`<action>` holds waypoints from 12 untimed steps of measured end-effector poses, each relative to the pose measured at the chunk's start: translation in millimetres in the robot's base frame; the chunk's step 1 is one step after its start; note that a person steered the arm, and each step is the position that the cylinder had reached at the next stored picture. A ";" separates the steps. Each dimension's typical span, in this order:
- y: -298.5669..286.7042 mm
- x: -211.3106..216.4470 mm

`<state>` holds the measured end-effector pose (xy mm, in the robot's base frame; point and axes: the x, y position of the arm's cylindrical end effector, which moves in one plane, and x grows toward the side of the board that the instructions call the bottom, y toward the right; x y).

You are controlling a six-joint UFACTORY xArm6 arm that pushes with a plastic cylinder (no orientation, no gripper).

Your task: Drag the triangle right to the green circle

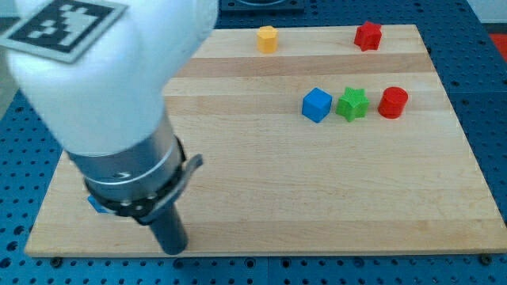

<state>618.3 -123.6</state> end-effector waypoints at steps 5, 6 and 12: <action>-82.0 -66.0; -101.5 -69.0; -44.2 -89.2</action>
<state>529.1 -167.8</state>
